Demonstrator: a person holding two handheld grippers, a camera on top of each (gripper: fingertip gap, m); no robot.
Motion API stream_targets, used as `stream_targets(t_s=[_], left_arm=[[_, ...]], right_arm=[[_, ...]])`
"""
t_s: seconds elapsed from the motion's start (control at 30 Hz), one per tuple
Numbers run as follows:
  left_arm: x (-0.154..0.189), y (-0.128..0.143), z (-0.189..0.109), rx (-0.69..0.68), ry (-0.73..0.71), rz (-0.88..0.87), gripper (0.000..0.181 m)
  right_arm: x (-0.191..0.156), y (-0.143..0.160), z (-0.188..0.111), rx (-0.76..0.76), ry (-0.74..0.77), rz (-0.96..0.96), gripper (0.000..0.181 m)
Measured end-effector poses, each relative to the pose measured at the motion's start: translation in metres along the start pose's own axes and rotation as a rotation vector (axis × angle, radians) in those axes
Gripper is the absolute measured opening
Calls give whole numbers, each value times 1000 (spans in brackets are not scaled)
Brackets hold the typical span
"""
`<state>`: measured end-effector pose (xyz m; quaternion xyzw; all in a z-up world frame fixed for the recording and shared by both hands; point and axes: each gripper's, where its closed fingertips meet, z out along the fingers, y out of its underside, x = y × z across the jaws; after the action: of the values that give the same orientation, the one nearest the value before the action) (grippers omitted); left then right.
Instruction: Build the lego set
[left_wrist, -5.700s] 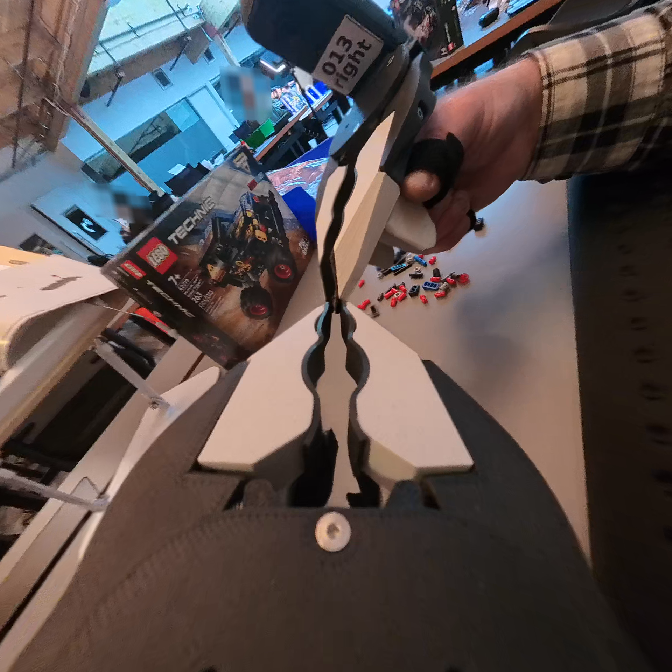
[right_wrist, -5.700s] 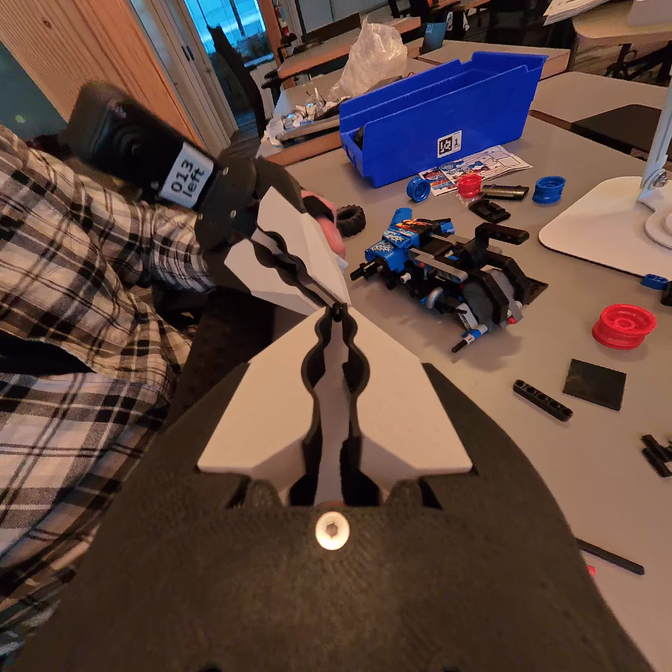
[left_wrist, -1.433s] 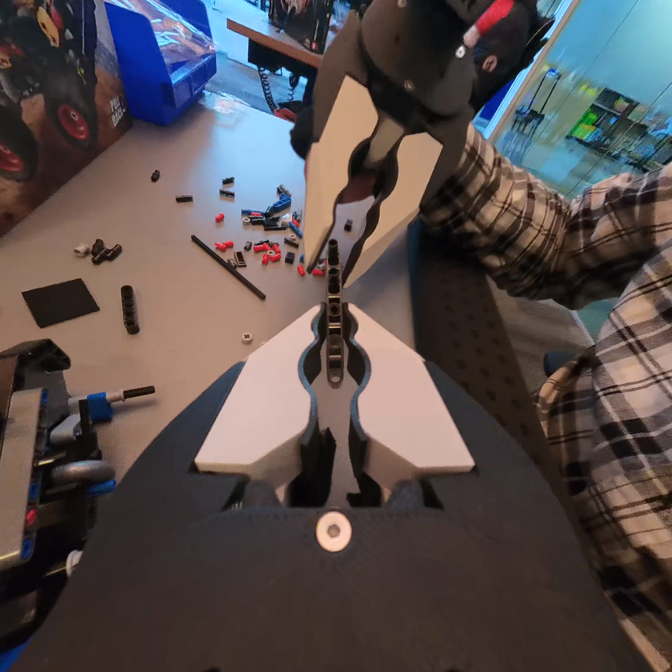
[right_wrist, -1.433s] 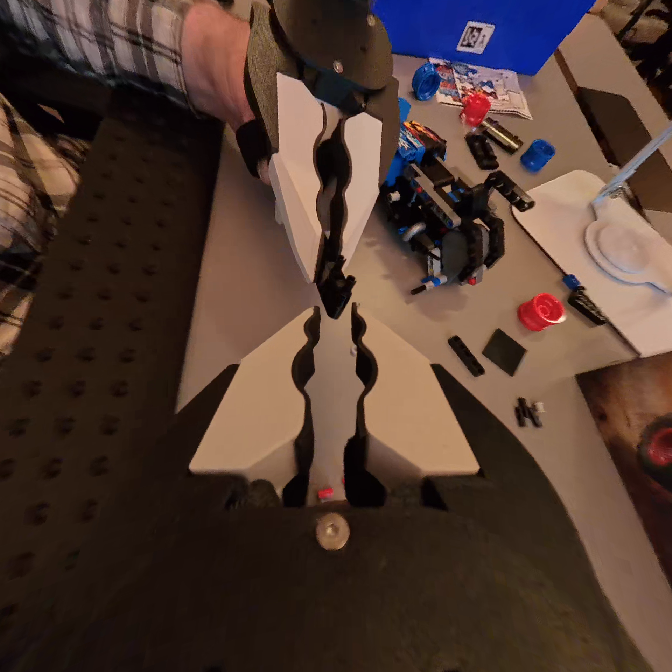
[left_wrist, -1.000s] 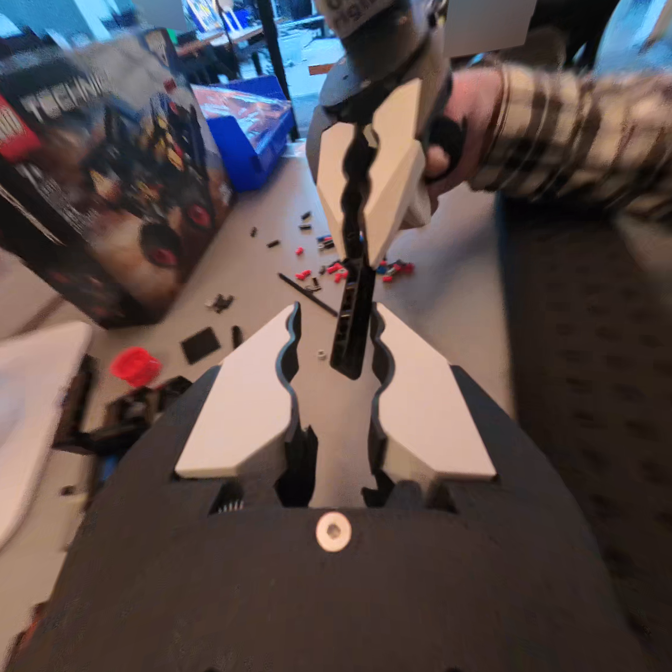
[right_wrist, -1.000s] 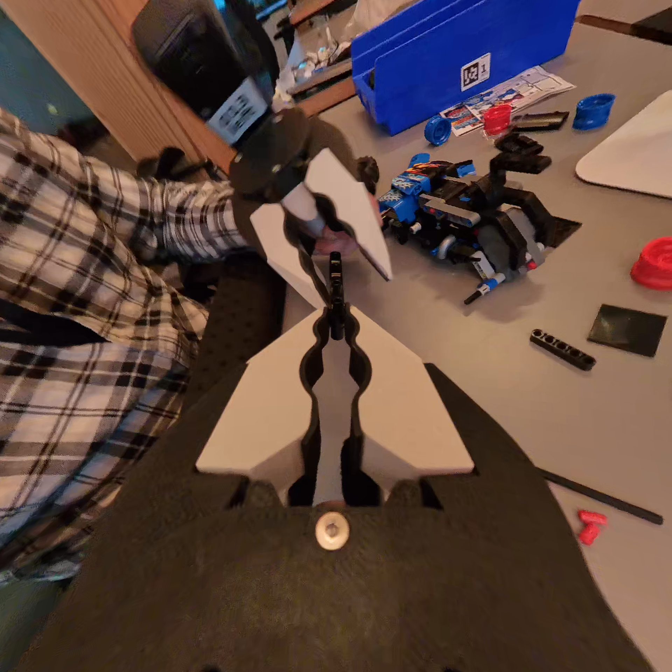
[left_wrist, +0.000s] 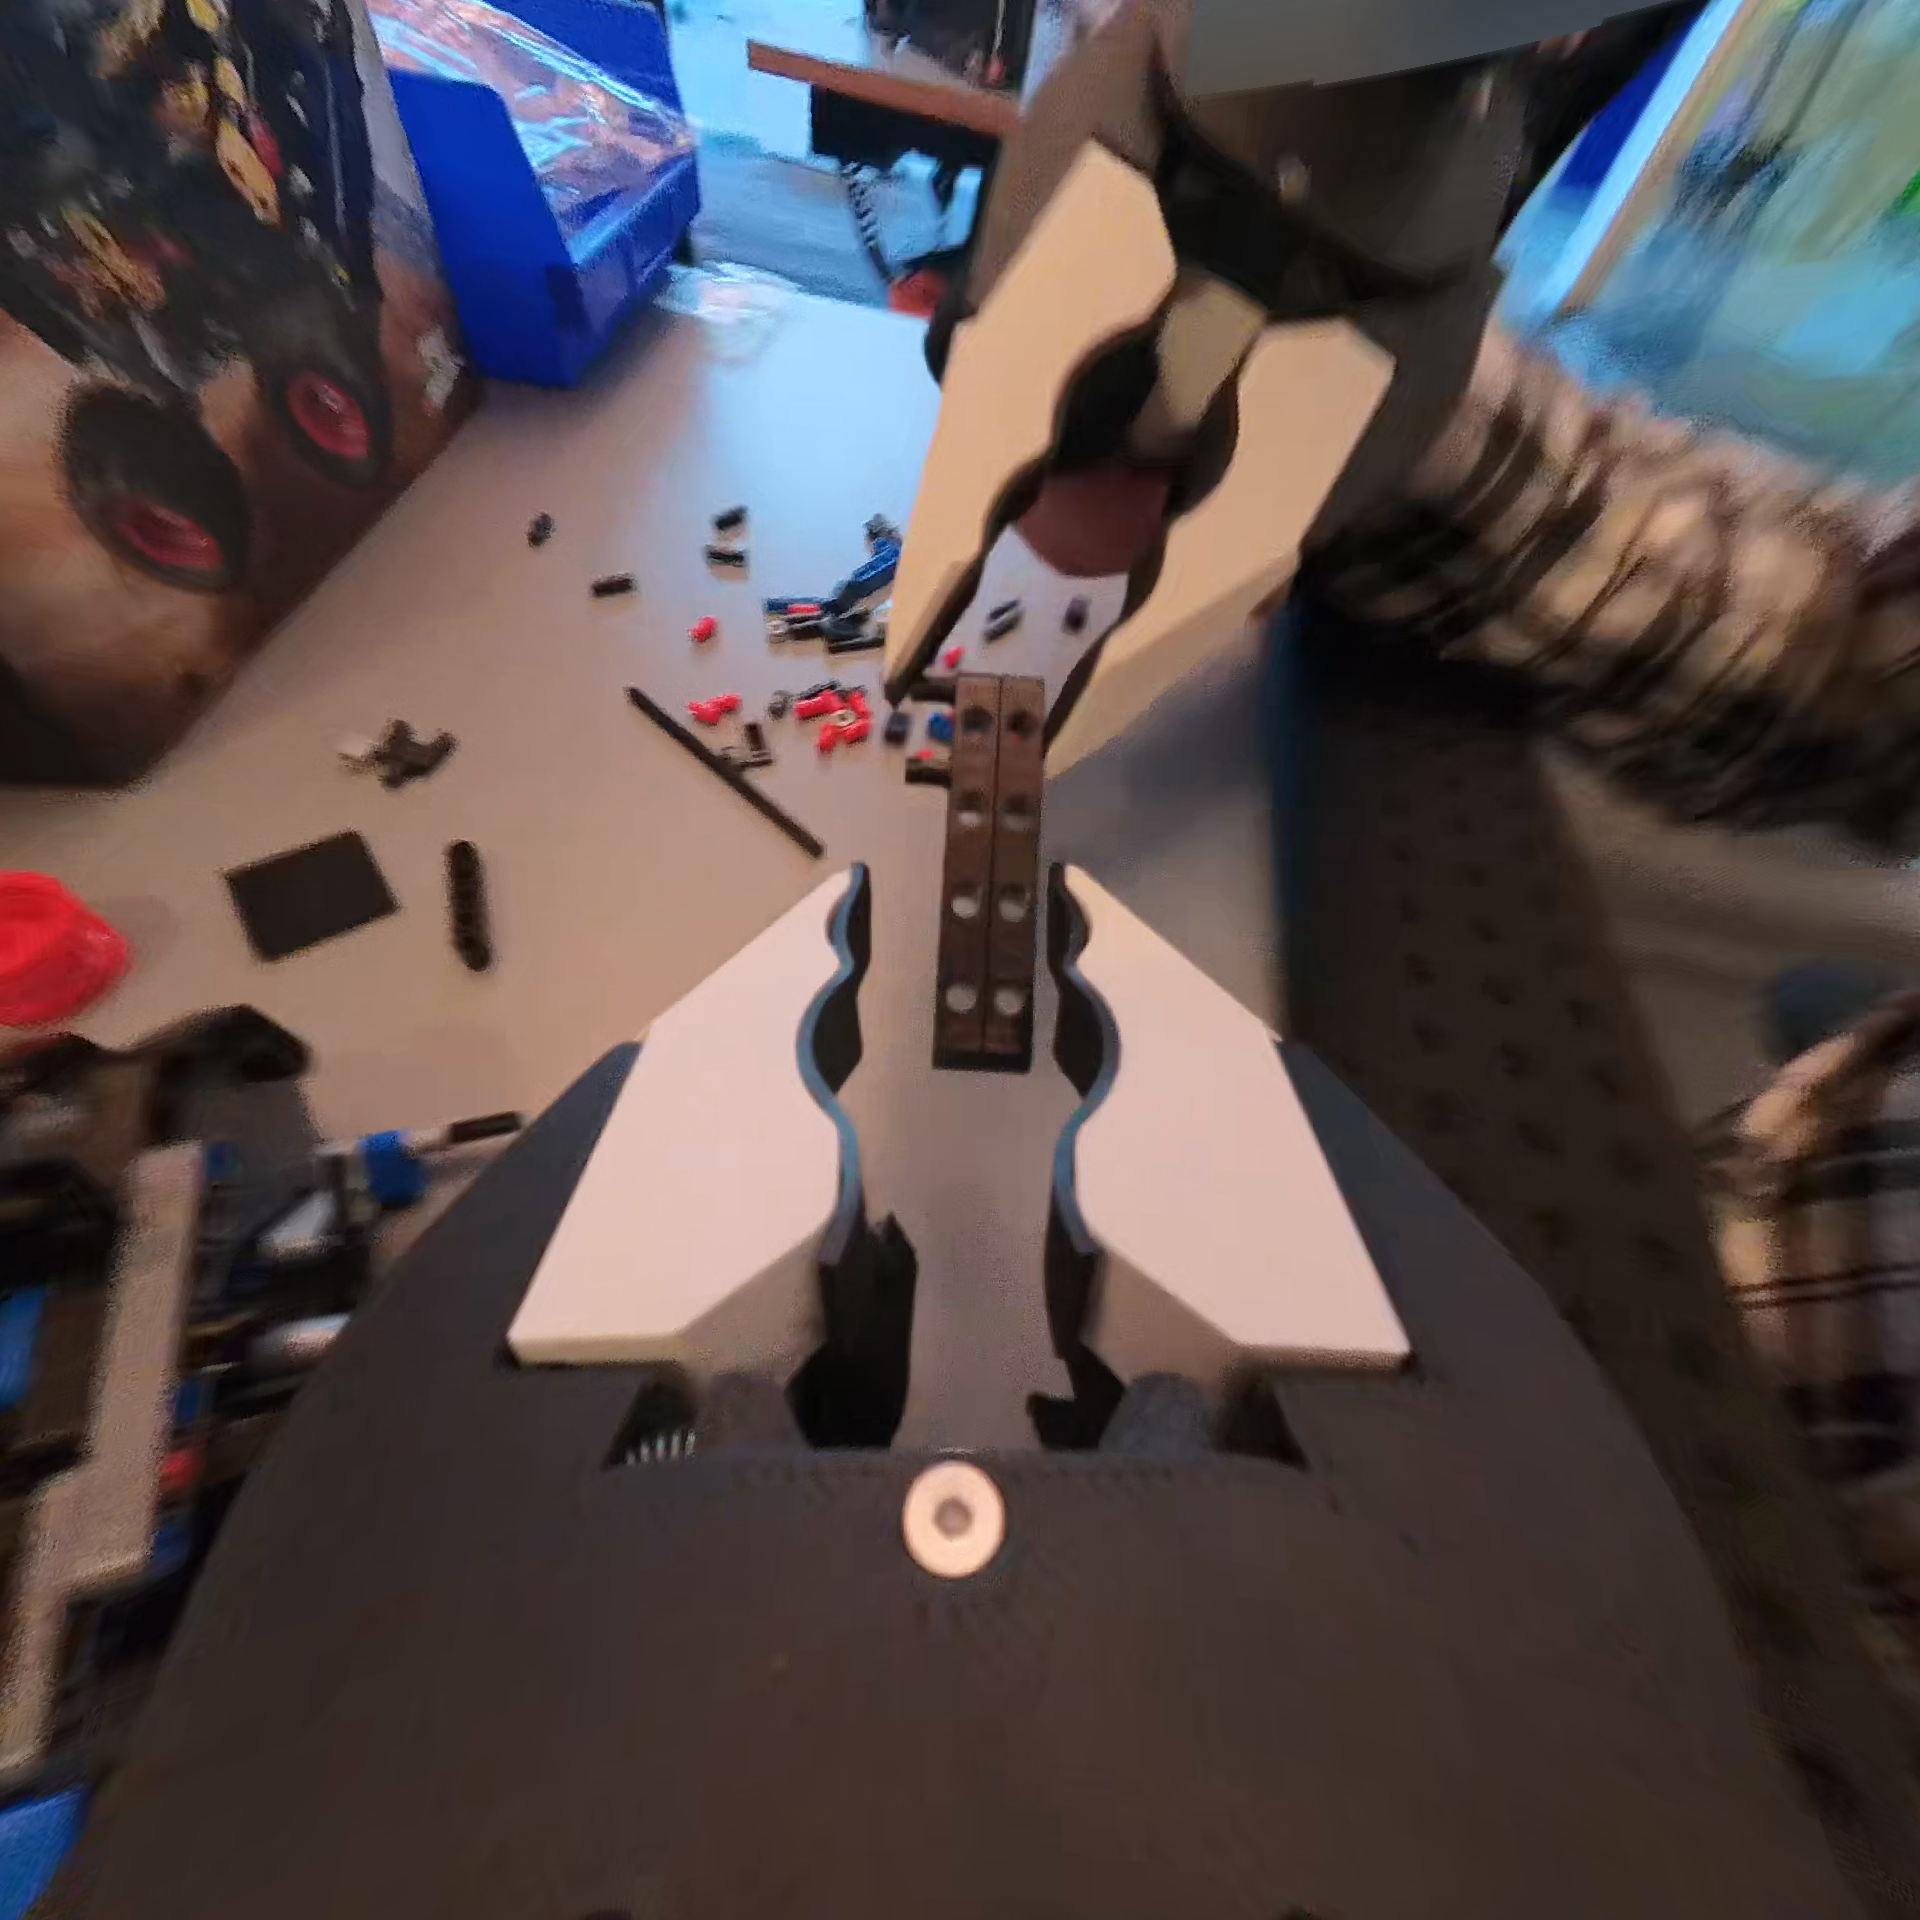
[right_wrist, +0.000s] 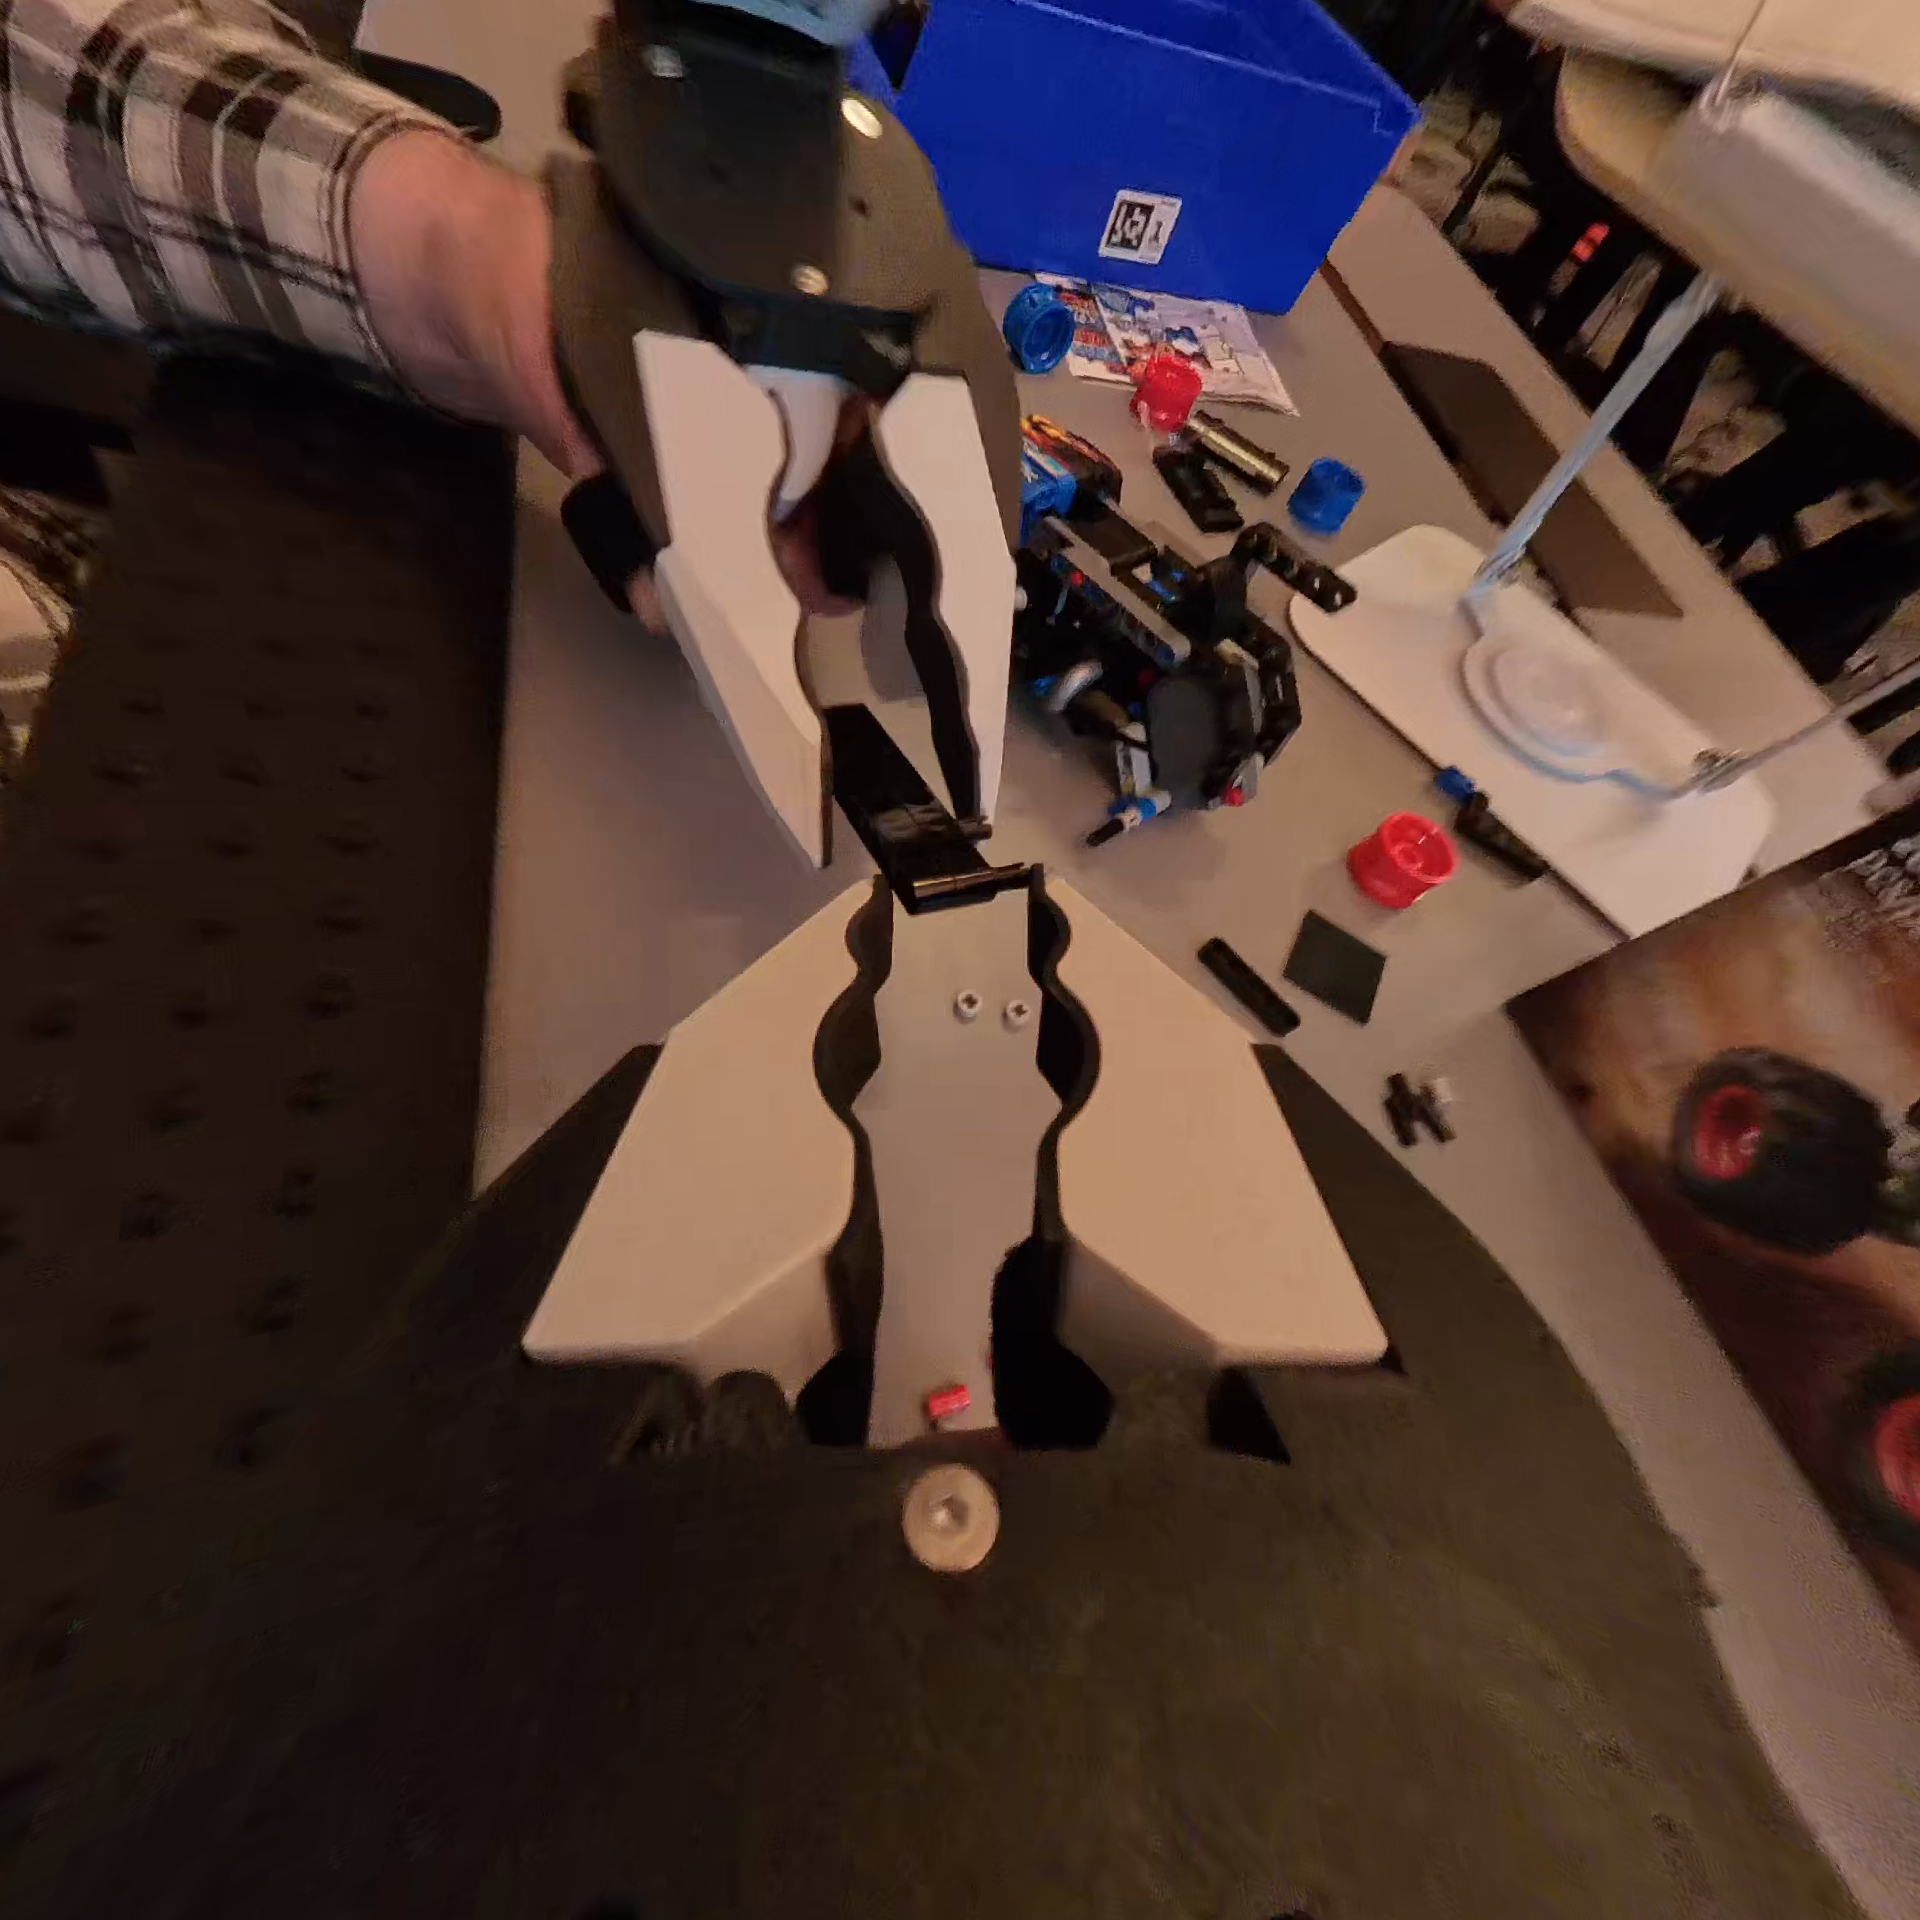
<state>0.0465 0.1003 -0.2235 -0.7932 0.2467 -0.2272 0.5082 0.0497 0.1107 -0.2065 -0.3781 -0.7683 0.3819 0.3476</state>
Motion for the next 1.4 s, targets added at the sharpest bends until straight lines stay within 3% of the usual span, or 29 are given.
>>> stream_targets(t_s=[0.1,0.23,0.3,0.43,0.63,0.83,0.93,1.07,1.13,1.27,1.4], left_arm=[[-7,1,0,-69,-207,375,25],[-3,8,5,-131,-245,519,17],[-2,9,6,-140,-233,489,16],[8,9,7,-103,-85,252,16],[20,25,12,-153,102,5,17],[12,28,15,-165,10,133,23],[12,29,17,-174,-28,223,9],[13,38,22,-217,-16,232,6],[10,43,23,-244,-25,238,6],[11,54,24,-300,-4,209,6],[9,65,26,-355,9,181,6]], right_arm=[[-1,7,0,-22,-34,75,23],[-4,13,1,-38,-76,141,23],[-4,16,2,-51,-66,129,23],[-7,16,1,-65,3,-35,27],[-18,25,9,-128,-7,-146,11],[-23,29,10,-108,-106,63,6],[-28,34,10,-121,-155,129,6],[-32,47,12,-180,-171,141,10],[-24,49,6,-183,-142,144,17],[8,51,-27,-125,-8,181,9],[39,85,-58,-219,133,226,10]])
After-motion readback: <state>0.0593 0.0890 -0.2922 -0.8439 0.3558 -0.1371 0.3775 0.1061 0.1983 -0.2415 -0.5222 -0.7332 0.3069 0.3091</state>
